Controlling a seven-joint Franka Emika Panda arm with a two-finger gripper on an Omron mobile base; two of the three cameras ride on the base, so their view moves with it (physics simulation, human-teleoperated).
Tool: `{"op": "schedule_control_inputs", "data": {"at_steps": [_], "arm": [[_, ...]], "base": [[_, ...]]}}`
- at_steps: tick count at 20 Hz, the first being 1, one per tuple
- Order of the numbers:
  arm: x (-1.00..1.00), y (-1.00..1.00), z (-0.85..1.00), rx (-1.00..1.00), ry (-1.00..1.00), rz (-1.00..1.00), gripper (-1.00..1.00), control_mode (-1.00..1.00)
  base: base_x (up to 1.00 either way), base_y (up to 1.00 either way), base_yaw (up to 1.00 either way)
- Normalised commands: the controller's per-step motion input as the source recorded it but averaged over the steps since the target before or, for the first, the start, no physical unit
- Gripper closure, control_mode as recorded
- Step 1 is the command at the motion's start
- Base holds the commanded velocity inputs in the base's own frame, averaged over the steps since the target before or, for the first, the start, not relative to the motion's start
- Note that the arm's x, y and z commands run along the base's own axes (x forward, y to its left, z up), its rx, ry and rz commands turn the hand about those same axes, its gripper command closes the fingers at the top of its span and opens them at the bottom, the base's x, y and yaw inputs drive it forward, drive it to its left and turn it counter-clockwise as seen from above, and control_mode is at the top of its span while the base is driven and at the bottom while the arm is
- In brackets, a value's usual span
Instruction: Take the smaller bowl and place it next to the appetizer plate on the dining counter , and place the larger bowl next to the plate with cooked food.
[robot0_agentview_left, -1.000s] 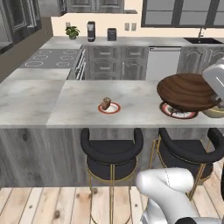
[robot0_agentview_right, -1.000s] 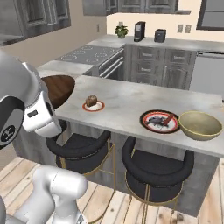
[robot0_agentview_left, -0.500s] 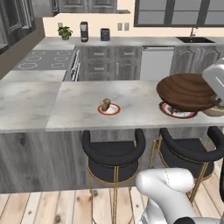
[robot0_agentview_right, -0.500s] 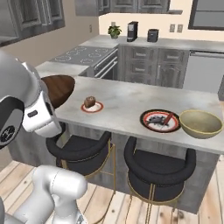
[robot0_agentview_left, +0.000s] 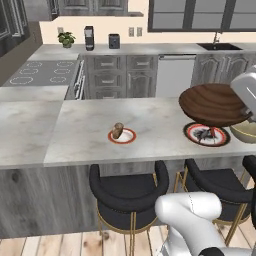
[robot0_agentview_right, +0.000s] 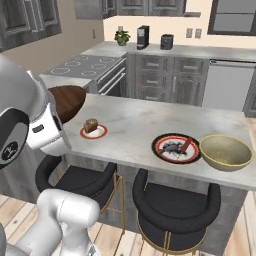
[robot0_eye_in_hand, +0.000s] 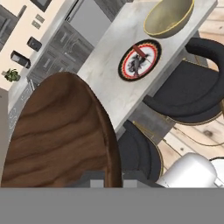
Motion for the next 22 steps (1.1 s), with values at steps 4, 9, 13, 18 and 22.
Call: {"op": "schedule_control_inputs", "data": {"at_steps": [4, 9, 13, 18, 22], "arm": [[0.0, 0.0, 0.0, 0.0, 0.0, 0.0, 1.0, 1.0], [0.0, 0.0, 0.0, 0.0, 0.0, 0.0, 1.0, 1.0], [0.0, 0.0, 0.0, 0.0, 0.0, 0.0, 1.0, 1.0], [0.0, 0.0, 0.0, 0.0, 0.0, 0.0, 1.0, 1.0], [0.0, 0.0, 0.0, 0.0, 0.0, 0.0, 1.0, 1.0]], "base": [[0.99, 0.0, -0.04], [1.0, 0.0, 0.06], [1.0, 0.19, 0.14], [0.98, 0.45, 0.05], [0.73, 0.36, 0.03]]}}
